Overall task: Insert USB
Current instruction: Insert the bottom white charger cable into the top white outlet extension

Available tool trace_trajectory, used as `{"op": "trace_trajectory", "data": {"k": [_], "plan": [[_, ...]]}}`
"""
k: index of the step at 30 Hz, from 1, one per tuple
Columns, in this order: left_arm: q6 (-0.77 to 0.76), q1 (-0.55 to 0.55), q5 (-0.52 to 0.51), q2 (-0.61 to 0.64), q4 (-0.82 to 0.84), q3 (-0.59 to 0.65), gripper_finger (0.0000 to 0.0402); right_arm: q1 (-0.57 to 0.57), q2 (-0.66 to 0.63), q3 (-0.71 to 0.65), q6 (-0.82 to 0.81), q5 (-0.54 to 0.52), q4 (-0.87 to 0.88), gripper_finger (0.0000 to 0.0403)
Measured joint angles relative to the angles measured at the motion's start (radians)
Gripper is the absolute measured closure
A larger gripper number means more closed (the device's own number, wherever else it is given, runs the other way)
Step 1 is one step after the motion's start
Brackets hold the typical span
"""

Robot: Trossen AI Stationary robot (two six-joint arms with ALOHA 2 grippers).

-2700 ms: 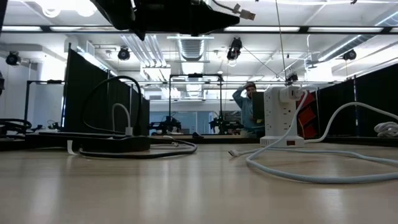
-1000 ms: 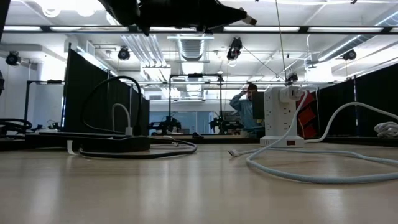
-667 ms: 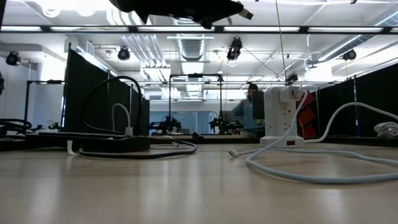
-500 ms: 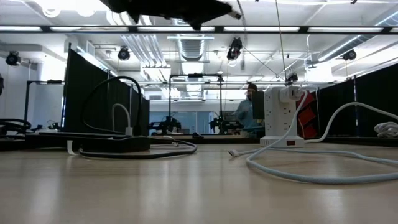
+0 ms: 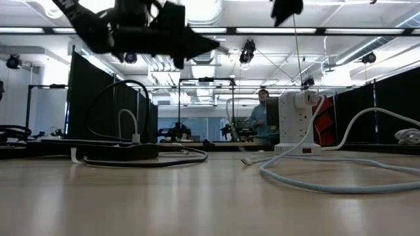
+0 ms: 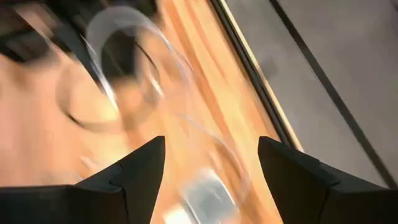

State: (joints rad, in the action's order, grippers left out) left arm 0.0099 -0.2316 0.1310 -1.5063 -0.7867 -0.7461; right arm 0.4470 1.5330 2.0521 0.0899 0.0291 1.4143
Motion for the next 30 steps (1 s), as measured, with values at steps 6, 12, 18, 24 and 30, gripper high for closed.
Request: {"op": "trace_trajectory", "data": {"k": [6, 12, 18, 24, 30], "plan": [[-0.024, -0.023, -0.064, -0.001, -0.062, 0.093, 0.0401, 0.047, 0.073, -0.008, -0.081, -0.019, 0.159, 0.0171], [-0.033, -0.022, -0.062, -0.064, -0.093, 0.119, 0.0401, 0.078, 0.100, -0.076, -0.100, -0.028, 0.156, 0.0165], [-0.086, -0.022, -0.062, -0.266, -0.331, 0.076, 0.0401, 0.121, 0.075, -0.213, -0.107, -0.032, 0.141, 0.0177], [-0.098, 0.009, -0.061, -0.513, -0.365, -0.123, 0.0401, 0.157, 0.043, -0.331, -0.124, -0.031, 0.080, 0.0191], [-0.109, 0.025, -0.062, -0.695, -0.365, -0.251, 0.0401, 0.195, 0.025, -0.401, -0.129, -0.030, 0.031, 0.0190]]}}
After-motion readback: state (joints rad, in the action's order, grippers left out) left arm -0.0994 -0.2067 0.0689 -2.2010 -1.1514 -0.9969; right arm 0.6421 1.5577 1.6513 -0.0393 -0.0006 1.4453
